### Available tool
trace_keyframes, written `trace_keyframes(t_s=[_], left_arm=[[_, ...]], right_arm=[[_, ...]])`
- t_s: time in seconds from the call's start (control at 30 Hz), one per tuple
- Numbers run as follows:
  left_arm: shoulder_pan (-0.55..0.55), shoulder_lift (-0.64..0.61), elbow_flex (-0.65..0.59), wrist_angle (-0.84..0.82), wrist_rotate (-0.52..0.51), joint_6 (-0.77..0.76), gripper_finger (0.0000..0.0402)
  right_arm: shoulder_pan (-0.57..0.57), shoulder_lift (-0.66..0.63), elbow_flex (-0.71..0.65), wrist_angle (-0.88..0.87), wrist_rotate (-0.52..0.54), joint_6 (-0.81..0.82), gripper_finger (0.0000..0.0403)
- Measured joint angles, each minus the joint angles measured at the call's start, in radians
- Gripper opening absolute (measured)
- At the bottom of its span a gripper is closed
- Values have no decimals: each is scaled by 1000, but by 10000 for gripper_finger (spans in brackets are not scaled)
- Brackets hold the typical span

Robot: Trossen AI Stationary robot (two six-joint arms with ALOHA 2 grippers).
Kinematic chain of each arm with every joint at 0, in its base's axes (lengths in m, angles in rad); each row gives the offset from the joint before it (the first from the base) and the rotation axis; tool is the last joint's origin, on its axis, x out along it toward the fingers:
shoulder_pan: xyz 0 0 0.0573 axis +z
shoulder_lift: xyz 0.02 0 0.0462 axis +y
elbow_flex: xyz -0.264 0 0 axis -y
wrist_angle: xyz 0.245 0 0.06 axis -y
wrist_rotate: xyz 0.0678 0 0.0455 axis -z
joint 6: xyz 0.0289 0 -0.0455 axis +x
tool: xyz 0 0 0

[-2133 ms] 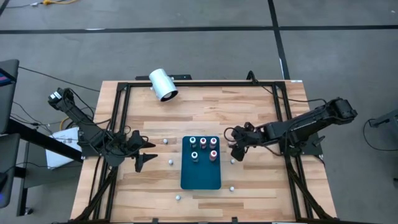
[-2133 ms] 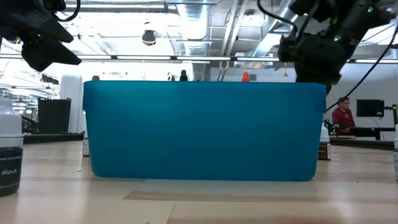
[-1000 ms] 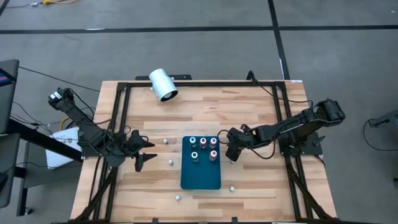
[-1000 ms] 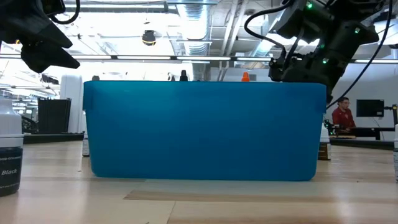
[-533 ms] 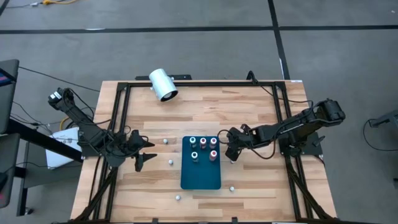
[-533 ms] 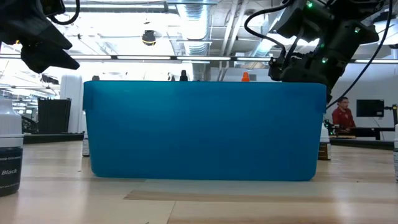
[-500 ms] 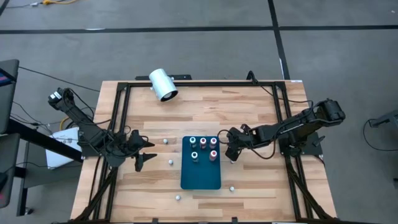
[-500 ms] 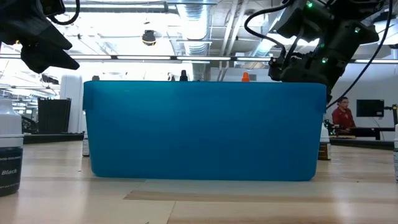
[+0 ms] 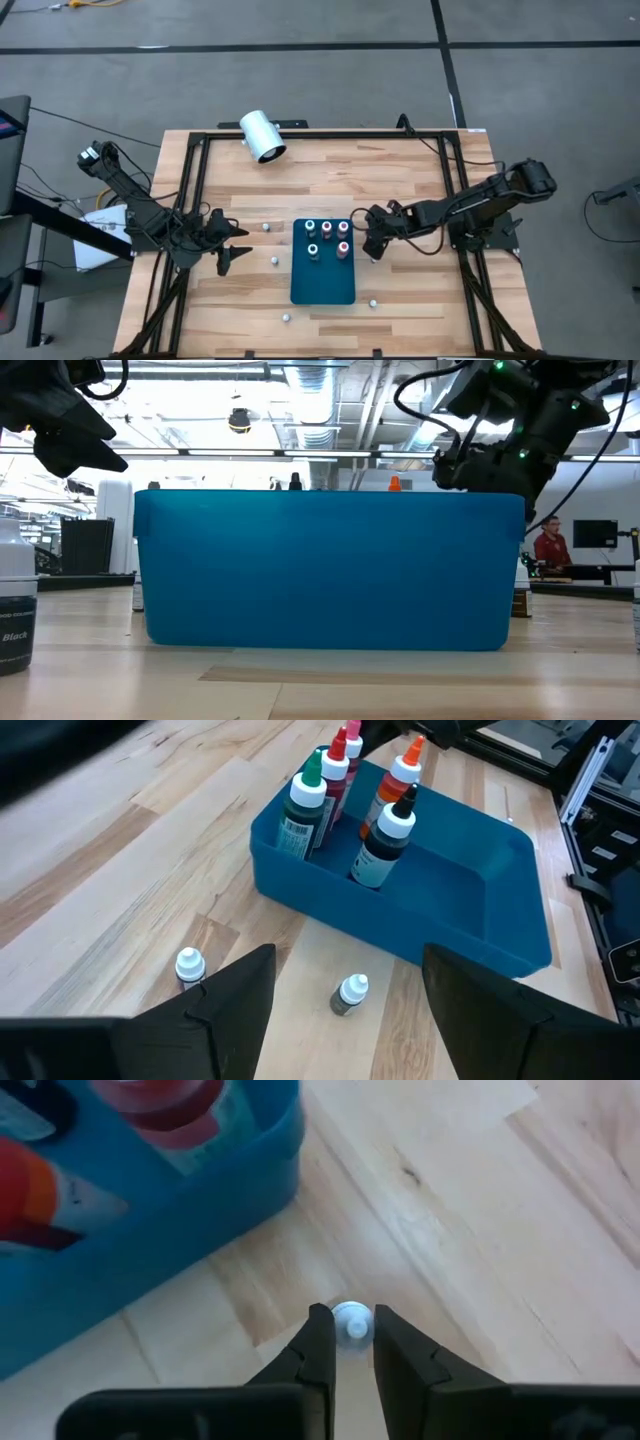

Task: Pick & Place food coloring
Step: Put the small red food coloring bottle into the blue container

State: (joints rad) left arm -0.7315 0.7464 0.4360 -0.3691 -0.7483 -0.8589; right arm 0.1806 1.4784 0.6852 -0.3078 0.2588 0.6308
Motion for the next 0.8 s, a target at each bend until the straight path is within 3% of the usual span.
trace_keyframes(t_s=[0.37, 0.8], left_arm=[[0, 0, 0, -8, -1, 0, 242], [0, 0, 0, -8, -53, 0, 242]], right_arm=[[26, -185, 85, -160, -54, -9, 36], [251, -271, 229, -152, -119, -4, 39]])
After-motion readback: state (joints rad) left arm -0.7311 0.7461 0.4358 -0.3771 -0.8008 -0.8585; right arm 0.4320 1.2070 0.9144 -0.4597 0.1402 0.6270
